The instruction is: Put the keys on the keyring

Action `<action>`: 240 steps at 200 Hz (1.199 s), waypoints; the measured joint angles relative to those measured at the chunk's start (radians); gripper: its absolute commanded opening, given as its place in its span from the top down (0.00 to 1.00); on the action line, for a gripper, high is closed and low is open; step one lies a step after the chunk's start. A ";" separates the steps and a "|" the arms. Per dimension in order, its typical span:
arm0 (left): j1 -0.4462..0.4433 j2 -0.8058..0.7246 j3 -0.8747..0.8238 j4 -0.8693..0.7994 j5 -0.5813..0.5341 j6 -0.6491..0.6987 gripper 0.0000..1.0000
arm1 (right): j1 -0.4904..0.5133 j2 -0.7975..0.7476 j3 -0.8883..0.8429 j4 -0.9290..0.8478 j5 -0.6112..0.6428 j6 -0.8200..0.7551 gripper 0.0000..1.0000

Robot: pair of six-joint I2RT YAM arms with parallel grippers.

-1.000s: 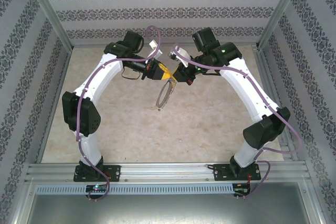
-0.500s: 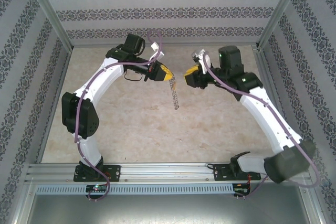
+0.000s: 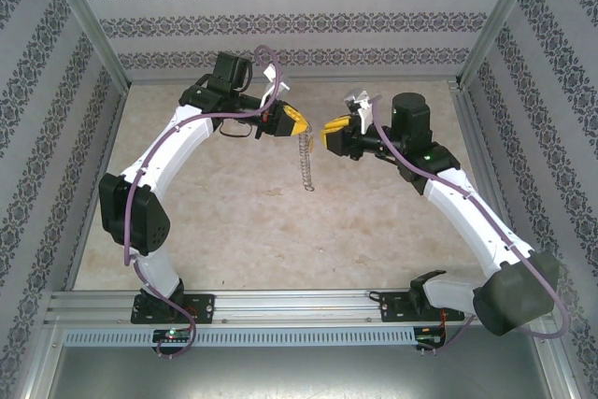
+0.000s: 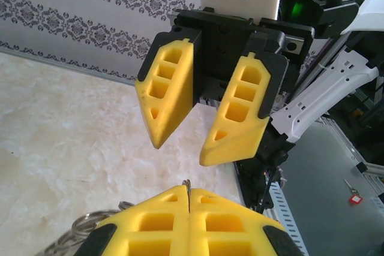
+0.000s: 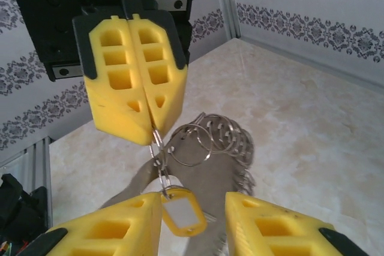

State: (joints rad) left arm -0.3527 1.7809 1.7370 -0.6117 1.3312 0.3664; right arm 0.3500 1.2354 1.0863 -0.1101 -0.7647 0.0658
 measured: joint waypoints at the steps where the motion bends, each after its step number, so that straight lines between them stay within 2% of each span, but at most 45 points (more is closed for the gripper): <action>1: 0.000 0.000 0.000 0.000 0.000 0.000 1.00 | 0.001 0.001 0.000 0.000 -0.001 0.000 0.67; 105: 0.000 0.000 0.000 0.019 -0.004 -0.016 1.00 | 0.041 0.063 0.020 -0.012 -0.068 -0.005 0.80; 125: 0.000 0.000 0.000 0.019 -0.004 -0.016 1.00 | 0.048 0.076 0.031 -0.012 -0.077 -0.009 0.87; 146: 0.000 0.000 0.000 0.018 -0.004 -0.017 1.00 | 0.054 0.088 0.037 -0.013 -0.087 -0.016 1.00; 240: 0.000 -0.025 -0.048 0.077 -0.004 -0.069 1.00 | 0.079 0.090 0.037 -0.012 -0.070 -0.011 1.00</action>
State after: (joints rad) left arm -0.3527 1.7557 1.6894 -0.5346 1.3270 0.2977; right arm 0.4294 1.3254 1.1236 -0.1223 -0.8349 0.0547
